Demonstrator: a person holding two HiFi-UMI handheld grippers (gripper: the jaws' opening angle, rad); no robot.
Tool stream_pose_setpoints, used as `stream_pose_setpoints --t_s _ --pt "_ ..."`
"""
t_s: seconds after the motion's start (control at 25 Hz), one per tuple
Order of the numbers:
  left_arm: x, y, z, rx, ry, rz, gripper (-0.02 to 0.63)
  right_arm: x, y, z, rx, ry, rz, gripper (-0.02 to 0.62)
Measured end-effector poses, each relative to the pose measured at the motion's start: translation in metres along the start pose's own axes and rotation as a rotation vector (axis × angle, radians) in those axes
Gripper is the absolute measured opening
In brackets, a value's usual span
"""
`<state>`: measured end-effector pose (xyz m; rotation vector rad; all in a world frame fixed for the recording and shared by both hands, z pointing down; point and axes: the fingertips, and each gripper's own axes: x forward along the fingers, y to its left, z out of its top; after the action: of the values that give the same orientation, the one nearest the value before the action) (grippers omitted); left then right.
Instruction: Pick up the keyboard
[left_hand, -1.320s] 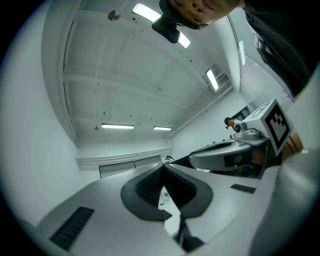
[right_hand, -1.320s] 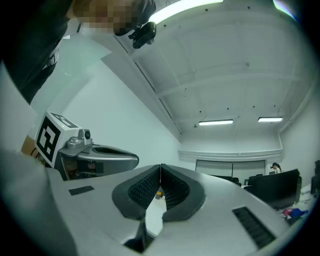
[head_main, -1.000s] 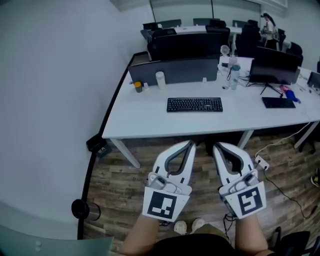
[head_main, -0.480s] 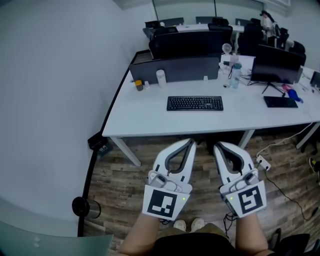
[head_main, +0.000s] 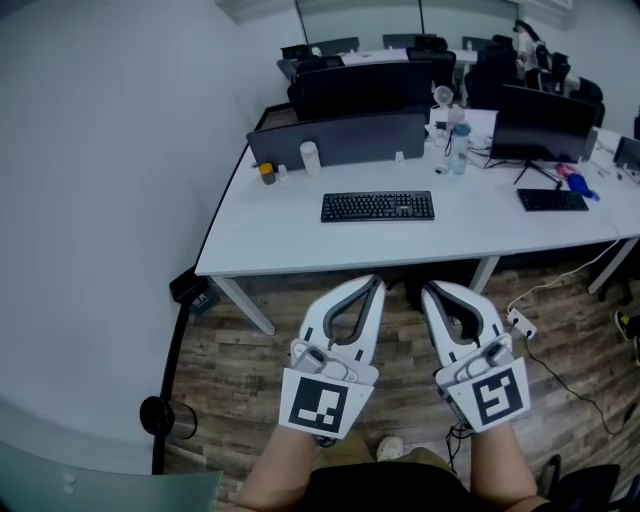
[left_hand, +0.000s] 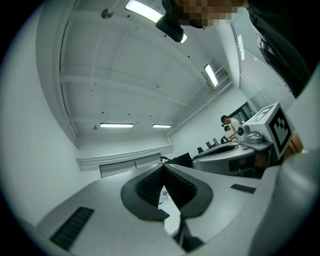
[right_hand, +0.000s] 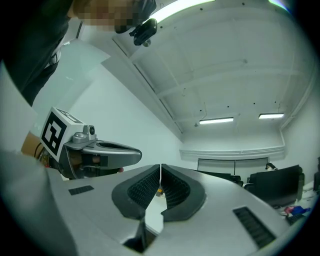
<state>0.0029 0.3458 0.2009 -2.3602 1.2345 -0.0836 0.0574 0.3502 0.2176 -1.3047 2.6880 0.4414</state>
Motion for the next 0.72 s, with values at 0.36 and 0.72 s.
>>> stream_pose_setpoints --t_s 0.36,0.72 --pt "0.008 -0.001 0.002 -0.030 -0.003 0.043 0.008 -0.009 -0.009 -0.004 0.006 -0.008 0.006 0.032" --pt "0.032 0.007 -0.019 -0.010 -0.003 0.030 0.008 0.009 -0.027 -0.023 -0.008 -0.001 0.004 0.032"
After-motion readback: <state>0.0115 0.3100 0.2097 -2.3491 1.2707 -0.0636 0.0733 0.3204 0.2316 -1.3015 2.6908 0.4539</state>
